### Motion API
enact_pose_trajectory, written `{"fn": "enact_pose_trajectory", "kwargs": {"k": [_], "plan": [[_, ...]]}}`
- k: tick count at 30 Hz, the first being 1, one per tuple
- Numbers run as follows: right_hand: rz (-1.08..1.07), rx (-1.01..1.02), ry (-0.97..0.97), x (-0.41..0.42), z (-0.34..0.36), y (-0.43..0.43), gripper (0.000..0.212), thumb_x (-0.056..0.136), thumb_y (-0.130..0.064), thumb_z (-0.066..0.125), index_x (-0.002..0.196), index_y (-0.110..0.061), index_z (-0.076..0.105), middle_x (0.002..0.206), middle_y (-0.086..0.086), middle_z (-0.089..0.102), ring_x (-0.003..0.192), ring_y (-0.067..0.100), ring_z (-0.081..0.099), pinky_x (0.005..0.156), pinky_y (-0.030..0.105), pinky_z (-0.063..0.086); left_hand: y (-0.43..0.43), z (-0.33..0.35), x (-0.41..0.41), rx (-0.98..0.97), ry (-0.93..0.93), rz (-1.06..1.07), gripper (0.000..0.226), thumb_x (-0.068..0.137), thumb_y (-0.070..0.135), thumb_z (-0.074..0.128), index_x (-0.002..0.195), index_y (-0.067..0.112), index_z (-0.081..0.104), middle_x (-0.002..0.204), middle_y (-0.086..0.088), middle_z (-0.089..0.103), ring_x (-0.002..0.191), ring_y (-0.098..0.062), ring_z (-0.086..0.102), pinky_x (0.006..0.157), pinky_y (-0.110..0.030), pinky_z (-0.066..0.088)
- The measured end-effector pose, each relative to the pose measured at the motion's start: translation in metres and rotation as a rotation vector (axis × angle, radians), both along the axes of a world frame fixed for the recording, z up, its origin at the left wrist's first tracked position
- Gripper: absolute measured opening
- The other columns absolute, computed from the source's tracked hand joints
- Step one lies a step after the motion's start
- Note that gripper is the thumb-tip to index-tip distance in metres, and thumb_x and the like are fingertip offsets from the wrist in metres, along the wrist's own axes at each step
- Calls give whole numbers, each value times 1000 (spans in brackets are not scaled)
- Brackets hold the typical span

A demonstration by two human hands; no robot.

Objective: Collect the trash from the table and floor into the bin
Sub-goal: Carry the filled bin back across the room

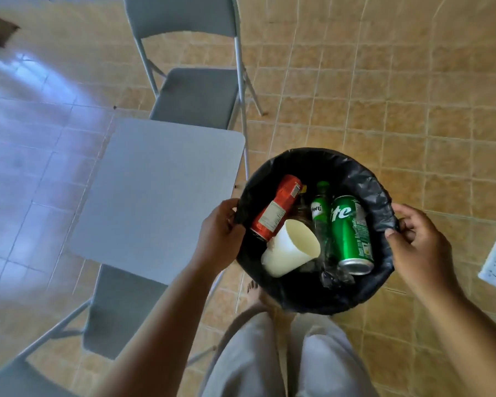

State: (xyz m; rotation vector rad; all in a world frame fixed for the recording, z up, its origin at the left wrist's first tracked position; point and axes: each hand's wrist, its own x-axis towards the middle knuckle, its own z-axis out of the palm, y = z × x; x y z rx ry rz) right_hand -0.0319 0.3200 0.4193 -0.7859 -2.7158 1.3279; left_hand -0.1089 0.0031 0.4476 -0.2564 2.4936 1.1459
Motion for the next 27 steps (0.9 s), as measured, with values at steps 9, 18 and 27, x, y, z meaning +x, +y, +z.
{"fn": "enact_pose_trajectory", "kwargs": {"k": [9,18,27], "plan": [[35,-19,-22,-70,-211,-10,49,87,-8,62,125,-37,55,86,-16,57,72,9,55,74,24,42,-11,-216,-23,-30,-125,51,62,76,1,52,129,31,45,85,19,58,71,11,60,49,-3,40],[65,9,-81,-97,-398,-33,45,87,-7,60,126,-28,56,94,3,59,79,25,57,78,31,45,-22,-399,-51,-148,-209,77,74,78,-5,45,142,30,36,134,-8,49,118,-28,54,88,-41,55],[189,8,-173,-121,-483,-59,45,89,-4,55,128,-26,54,109,8,62,91,21,57,76,24,37,-45,-500,-50,-256,-175,96,71,79,-3,52,143,25,38,120,-13,50,103,-33,58,74,-31,46]]}}
